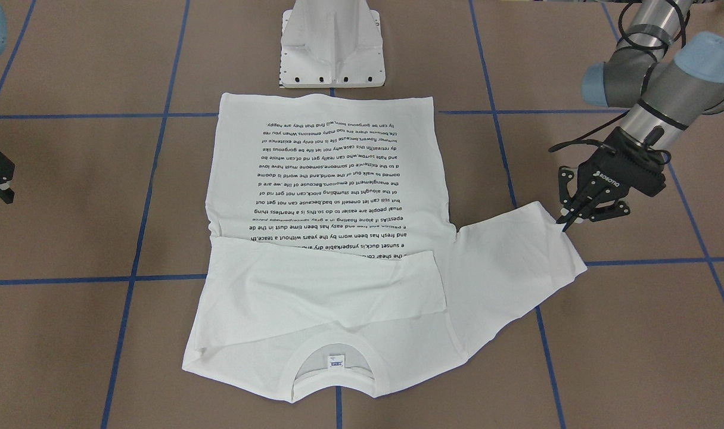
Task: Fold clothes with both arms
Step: 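Lift the cuff with the left gripper and fold the sleeve across the body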
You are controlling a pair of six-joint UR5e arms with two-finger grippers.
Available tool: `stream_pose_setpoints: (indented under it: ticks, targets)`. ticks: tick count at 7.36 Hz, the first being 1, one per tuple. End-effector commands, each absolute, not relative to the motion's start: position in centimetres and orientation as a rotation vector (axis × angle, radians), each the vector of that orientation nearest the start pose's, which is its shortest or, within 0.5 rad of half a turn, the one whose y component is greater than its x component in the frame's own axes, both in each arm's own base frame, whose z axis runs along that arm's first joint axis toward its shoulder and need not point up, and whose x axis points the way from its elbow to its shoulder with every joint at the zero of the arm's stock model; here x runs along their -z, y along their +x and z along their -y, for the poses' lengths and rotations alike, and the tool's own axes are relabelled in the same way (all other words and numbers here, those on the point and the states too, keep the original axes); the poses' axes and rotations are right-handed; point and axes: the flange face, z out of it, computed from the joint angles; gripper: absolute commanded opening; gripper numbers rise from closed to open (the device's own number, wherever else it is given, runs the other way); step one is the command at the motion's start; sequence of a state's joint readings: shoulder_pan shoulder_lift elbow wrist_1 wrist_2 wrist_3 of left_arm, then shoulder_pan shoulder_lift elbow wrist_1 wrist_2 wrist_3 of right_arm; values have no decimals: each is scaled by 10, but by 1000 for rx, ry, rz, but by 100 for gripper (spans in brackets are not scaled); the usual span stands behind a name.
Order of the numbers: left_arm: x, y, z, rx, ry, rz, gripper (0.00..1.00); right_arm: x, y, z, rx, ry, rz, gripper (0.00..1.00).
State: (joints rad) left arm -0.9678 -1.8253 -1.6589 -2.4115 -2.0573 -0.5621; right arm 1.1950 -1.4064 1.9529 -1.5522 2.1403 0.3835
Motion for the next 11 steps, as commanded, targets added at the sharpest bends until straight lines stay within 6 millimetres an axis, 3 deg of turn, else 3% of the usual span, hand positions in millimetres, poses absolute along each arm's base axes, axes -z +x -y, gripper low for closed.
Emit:
stream_pose_setpoints:
  ticks: [1, 2, 6, 8, 9, 11]
  targets:
    - [-279, 325, 567, -227, 629, -1057, 0, -395, -122, 526, 154, 304, 719, 100]
    - [-235, 350, 566, -194, 602, -1088, 0, -396, -122, 526, 153, 303, 719, 100]
    - [-109, 477, 561, -101, 533, -1189, 0, -400, -121, 525, 149, 297, 717, 100]
    - [-91, 525, 540, -149, 507, -1204, 0, -399, -121, 525, 147, 296, 717, 100]
    - [-98, 564, 507, -153, 527, -1181, 0, -399, -120, 525, 135, 294, 719, 100]
    - [-107, 608, 471, -189, 515, -1180, 0, -399, -121, 525, 133, 291, 719, 100]
